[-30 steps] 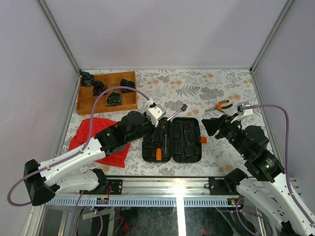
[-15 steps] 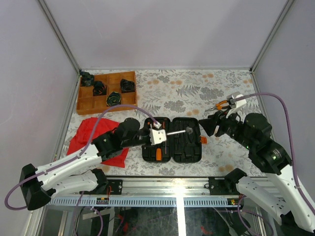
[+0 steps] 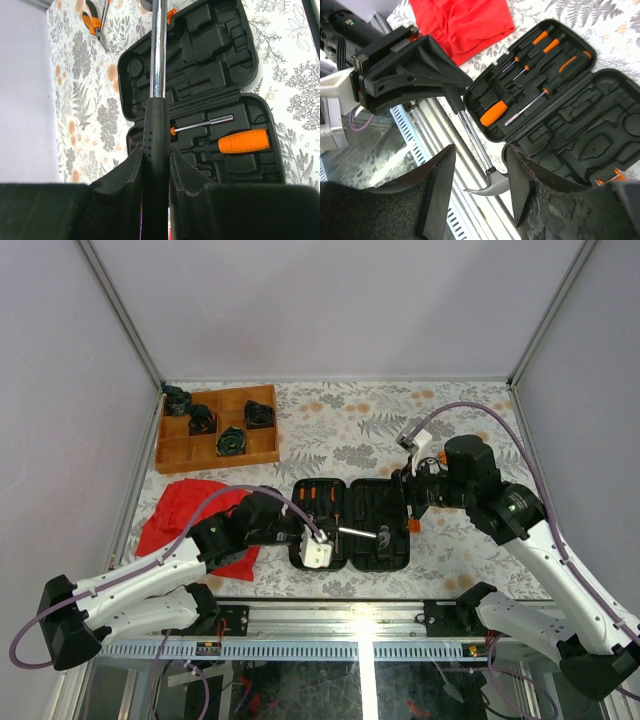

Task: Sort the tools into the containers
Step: Pick up the hammer at the center of the board.

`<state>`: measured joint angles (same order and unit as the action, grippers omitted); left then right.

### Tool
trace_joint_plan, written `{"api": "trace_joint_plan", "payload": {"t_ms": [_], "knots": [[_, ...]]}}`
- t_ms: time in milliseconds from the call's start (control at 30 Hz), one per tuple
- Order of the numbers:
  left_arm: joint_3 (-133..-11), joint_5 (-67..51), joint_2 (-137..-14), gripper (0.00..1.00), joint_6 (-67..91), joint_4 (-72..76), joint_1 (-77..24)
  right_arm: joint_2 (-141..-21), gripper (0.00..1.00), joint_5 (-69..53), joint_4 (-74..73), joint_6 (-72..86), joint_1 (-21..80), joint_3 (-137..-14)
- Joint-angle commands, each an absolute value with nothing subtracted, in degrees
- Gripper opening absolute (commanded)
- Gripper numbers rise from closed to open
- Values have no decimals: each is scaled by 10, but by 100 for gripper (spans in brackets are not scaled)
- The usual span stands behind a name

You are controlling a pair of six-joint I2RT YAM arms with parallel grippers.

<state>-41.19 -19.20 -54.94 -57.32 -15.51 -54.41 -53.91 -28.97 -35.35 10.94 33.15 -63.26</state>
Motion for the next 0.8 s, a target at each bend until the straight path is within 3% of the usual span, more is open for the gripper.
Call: {"api": "trace_joint_plan", "payload": {"t_ms": [0,133,600,767], "knots": [[-404,-225,-535,0,-666,-96,-549,-528,52,-357,-326,99,345,-619],[-390,-234,-531,0,-686,-75,-549,-544,52,-387,-328,86,367,-605],[-368,-252,-519,0,-653,-9,-549,-598,53,-317,-279,66,443,-552],[-365,-258,-521,0,-655,-11,-548,-622,45,-340,-286,54,448,-558]]}}
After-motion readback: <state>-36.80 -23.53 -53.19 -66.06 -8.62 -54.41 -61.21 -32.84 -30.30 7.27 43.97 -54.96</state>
